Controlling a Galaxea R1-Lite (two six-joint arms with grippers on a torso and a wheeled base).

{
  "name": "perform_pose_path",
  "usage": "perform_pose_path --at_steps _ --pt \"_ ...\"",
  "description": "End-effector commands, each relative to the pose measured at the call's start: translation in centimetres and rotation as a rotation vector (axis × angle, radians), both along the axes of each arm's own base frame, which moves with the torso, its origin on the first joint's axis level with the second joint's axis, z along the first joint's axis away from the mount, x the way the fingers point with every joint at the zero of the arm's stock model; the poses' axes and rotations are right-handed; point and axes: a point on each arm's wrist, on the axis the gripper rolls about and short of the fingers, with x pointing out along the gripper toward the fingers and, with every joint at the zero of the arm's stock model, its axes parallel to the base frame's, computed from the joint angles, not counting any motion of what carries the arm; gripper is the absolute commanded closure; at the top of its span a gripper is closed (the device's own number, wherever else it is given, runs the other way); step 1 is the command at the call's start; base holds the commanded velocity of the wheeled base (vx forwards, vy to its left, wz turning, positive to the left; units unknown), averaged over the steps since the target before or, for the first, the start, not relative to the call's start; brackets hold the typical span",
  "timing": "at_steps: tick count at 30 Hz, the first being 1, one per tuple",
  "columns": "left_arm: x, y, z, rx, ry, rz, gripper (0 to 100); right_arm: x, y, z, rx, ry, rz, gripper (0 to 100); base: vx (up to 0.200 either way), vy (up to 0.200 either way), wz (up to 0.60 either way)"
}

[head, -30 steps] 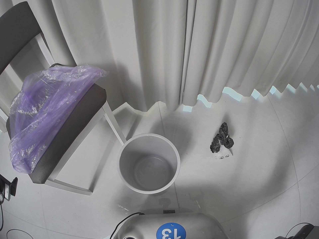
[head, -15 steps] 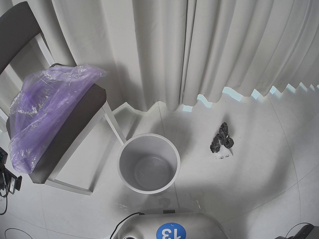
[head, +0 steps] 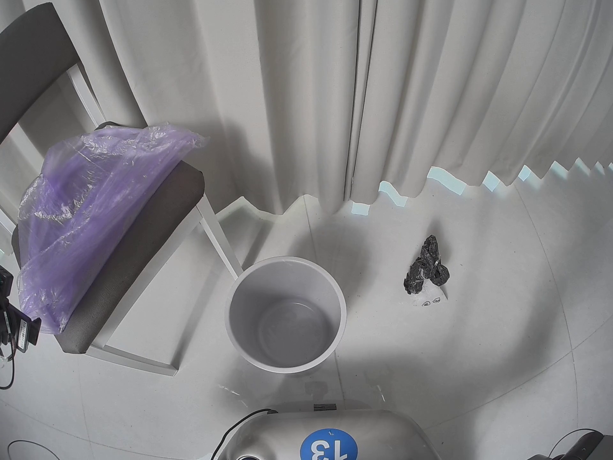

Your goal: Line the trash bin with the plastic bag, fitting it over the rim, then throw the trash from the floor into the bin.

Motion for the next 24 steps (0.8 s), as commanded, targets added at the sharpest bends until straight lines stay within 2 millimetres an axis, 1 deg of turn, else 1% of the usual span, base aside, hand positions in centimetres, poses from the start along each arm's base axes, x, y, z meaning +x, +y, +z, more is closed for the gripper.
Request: perform_pose_path --at_steps 1,7,15,21,24 --pt "0.4 0.3 -0.2 -0.004 0.005 0.012 0 -0.1 0.0 0.0 0.001 -0.005 0.007 0 0.0 0.0 0.0" --pt "1.3 1.1 -0.7 0.01 -0.026 0.048 0 -0.2 0.0 0.1 0.004 -0.011 0.009 0 0.0 0.0 0.0" --pt "0.7 0.7 -2.1 0.038 -0.051 0.045 0 -0.5 0.0 0.3 0.01 -0.04 0.016 0 0.0 0.0 0.0" --pt "0.5 0.6 -2.6 0.06 -0.084 0.063 0 -0.9 -0.1 0.5 0.016 -0.068 0.019 0 0.0 0.0 0.0" --pt "0.7 0.7 -2.4 0.078 -0.141 0.065 0 -1.0 -0.1 0.5 0.017 -0.071 0.026 0 0.0 0.0 0.0"
